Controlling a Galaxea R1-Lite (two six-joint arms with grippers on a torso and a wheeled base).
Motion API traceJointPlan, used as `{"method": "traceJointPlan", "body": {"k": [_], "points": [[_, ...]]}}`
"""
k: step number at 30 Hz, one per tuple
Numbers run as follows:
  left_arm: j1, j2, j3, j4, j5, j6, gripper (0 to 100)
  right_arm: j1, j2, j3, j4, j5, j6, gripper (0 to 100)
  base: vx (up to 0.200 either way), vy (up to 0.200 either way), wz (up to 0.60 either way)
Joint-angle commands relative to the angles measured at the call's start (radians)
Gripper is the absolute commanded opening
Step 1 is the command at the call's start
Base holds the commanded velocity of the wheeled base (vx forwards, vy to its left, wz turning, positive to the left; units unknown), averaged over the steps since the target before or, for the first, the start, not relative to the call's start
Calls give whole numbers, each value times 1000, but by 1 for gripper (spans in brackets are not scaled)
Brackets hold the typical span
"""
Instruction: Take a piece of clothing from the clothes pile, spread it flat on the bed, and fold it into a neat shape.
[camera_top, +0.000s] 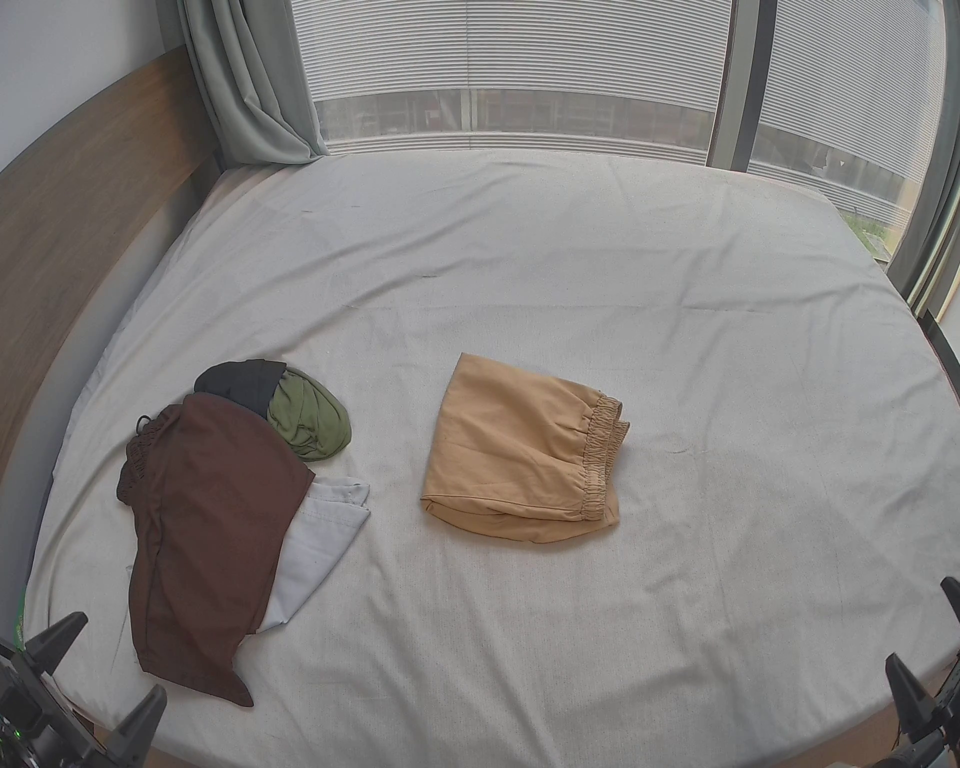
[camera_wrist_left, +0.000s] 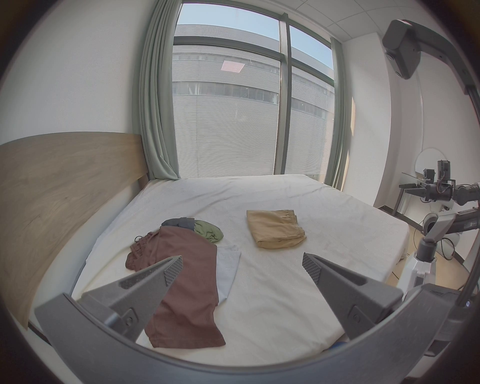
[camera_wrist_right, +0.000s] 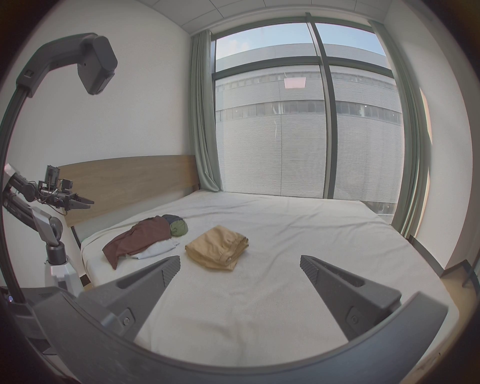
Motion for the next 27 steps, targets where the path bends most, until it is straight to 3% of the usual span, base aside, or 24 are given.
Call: {"method": "traceJointPlan", "body": {"k": [1, 4, 10, 14, 15, 16, 17, 18, 20, 27], "points": [[26, -212, 17, 131, 1, 1, 100, -17, -136, 41, 112, 1, 2, 100, 0, 0, 0], [49, -281, 17, 201, 0, 1, 100, -34, -170, 37, 170, 12, 9, 100, 0, 0, 0], [51, -280, 17, 189, 24, -15, 100, -43, -188, 33, 178, 6, 32, 100, 0, 0, 0], [51, -280, 17, 189, 73, -60, 100, -43, -188, 41, 156, -117, 49, 100, 0, 0, 0], [51, -280, 17, 189, 73, -60, 100, -43, -188, 41, 156, -117, 49, 100, 0, 0, 0], [51, -280, 17, 189, 98, -68, 100, -45, -187, 44, 152, -172, 48, 100, 0, 0, 0], [51, -280, 17, 189, 98, -68, 100, -45, -187, 44, 152, -172, 48, 100, 0, 0, 0], [91, -298, 17, 190, 118, -68, 100, -45, -187, 52, 188, -295, 54, 100, 0, 0, 0], [138, -330, 17, 192, 126, -61, 100, -45, -187, 52, 192, -305, 83, 100, 0, 0, 0], [134, -340, 17, 192, 164, -55, 100, -43, -187, 52, 192, -307, 83, 100, 0, 0, 0]]}}
